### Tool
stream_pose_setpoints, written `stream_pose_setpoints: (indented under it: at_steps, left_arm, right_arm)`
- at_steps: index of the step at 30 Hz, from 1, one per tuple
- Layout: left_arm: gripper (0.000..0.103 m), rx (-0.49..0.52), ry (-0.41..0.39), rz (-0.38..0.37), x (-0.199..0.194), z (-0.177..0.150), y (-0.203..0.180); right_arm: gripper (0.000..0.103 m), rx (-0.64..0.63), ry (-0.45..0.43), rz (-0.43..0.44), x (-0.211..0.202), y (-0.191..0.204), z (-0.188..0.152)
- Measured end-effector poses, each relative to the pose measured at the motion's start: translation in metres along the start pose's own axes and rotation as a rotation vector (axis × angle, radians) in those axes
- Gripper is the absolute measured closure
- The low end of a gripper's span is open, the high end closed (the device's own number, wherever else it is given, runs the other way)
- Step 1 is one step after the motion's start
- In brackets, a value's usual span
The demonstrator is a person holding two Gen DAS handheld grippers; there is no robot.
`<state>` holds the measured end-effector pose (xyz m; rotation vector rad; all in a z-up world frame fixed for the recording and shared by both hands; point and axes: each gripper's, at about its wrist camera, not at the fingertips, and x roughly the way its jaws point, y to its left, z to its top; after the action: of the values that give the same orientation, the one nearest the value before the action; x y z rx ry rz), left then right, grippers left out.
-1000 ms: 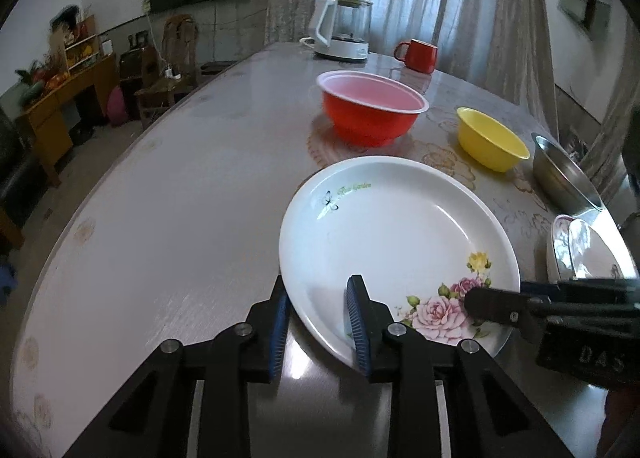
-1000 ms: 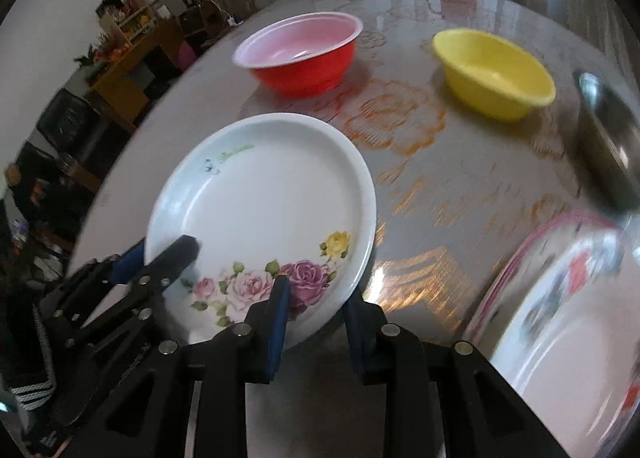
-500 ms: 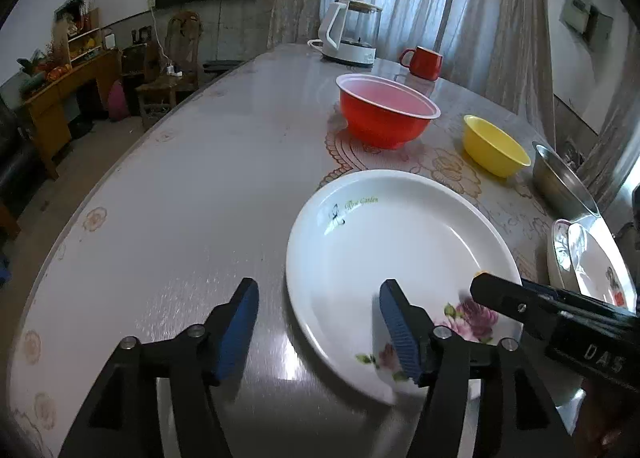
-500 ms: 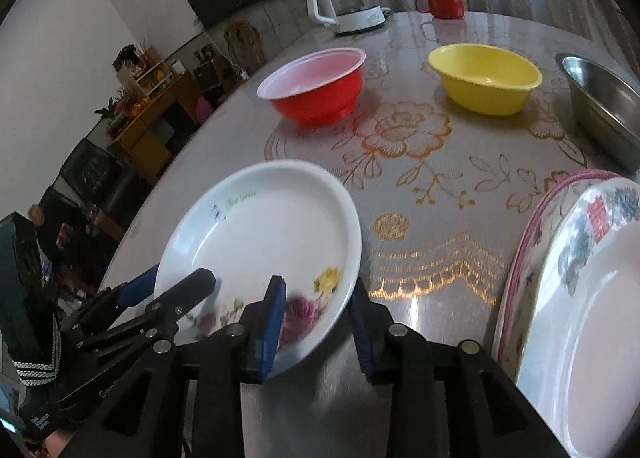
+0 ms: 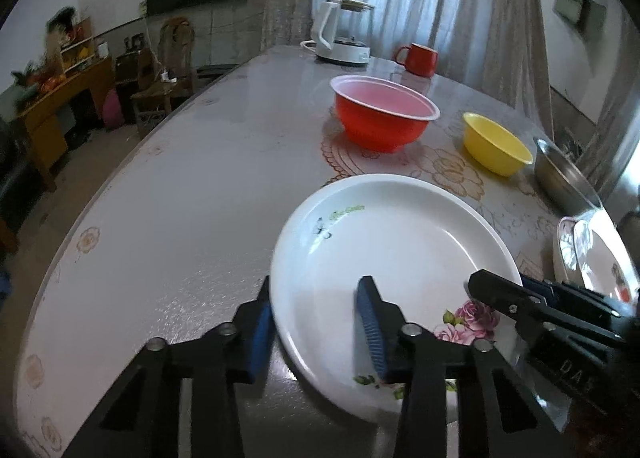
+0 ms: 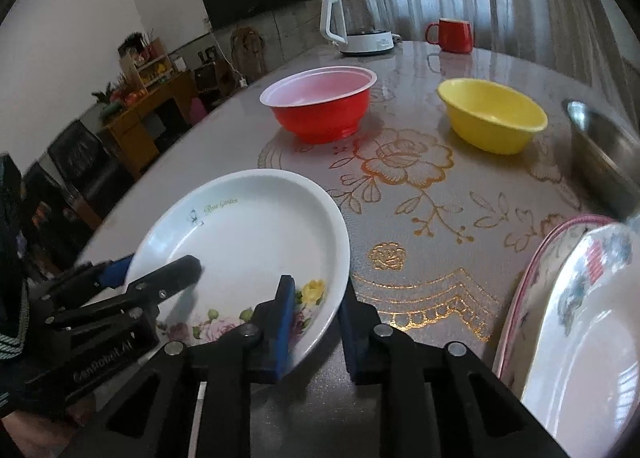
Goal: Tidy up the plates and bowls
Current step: 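Close both grippers on the rose-pattern plate rim and lift it, then carry the rose-pattern plate with both grippers over the stacked plates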
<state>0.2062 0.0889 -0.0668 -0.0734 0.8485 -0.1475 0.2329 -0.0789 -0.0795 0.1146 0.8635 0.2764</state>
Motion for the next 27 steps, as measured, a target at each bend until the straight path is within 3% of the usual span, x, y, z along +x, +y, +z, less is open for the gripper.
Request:
stream_pose_setpoints:
  at_steps: [9,18,27]
  left_arm:
    - [0.066,0.01,-0.041,-0.006,-0.015,-0.02,0.0]
    - [0.066,-0.026,-0.066,-0.069,-0.03,-0.035,0.005]
    - [0.067,-0.004,-0.07,-0.091,-0.035,-0.041,-0.017]
  right_arm:
    - [0.085,0.043,-0.023,0.039,-0.01,0.0,-0.009]
    - [0.089,0.0,-0.079,0.033,-0.042,0.011,-0.023]
    - [0.091,-0.05,-0.168,0.014,-0.078,0.011,-0.022]
